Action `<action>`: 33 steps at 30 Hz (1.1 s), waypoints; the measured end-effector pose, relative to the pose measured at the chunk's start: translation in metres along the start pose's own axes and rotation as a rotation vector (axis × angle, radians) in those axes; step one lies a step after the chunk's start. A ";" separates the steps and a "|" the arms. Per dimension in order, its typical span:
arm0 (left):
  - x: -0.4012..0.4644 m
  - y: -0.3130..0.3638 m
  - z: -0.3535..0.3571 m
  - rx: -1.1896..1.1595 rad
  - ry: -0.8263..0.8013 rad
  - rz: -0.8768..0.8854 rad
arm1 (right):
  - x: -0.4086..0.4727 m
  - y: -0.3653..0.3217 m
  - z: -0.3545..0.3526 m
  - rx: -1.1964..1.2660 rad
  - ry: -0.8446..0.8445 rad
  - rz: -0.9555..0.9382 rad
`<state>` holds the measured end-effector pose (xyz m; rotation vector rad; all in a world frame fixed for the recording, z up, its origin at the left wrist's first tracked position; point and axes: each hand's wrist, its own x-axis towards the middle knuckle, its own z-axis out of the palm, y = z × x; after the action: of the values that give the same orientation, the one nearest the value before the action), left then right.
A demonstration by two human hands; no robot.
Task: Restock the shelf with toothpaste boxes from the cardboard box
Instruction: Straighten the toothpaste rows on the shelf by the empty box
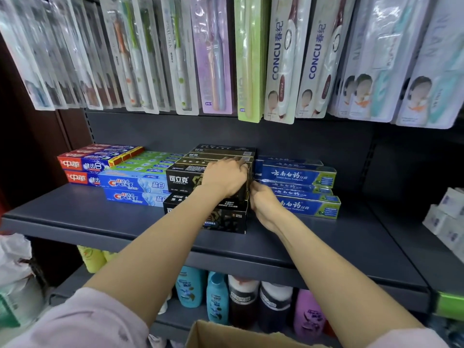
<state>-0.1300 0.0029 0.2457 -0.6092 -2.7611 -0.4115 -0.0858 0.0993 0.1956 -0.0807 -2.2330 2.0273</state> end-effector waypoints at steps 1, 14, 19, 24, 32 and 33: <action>0.001 0.000 -0.002 -0.014 -0.018 -0.004 | 0.000 0.000 0.002 0.017 -0.002 0.005; -0.013 -0.021 0.005 0.022 -0.022 -0.031 | -0.023 0.002 0.013 0.002 0.010 0.074; -0.013 -0.023 0.006 0.014 -0.017 -0.016 | -0.021 0.004 0.014 0.004 -0.002 0.092; -0.012 -0.022 0.006 -0.004 -0.006 -0.006 | -0.026 0.001 0.015 -0.026 0.006 0.099; -0.012 0.031 0.015 -0.022 0.225 0.306 | -0.022 -0.013 -0.036 -0.656 0.271 -0.057; -0.009 0.041 0.021 -0.028 0.174 0.349 | -0.020 -0.012 -0.052 -0.747 0.316 -0.062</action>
<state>-0.1080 0.0424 0.2320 -0.9910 -2.4246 -0.4011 -0.0584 0.1467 0.2109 -0.3611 -2.5786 0.9648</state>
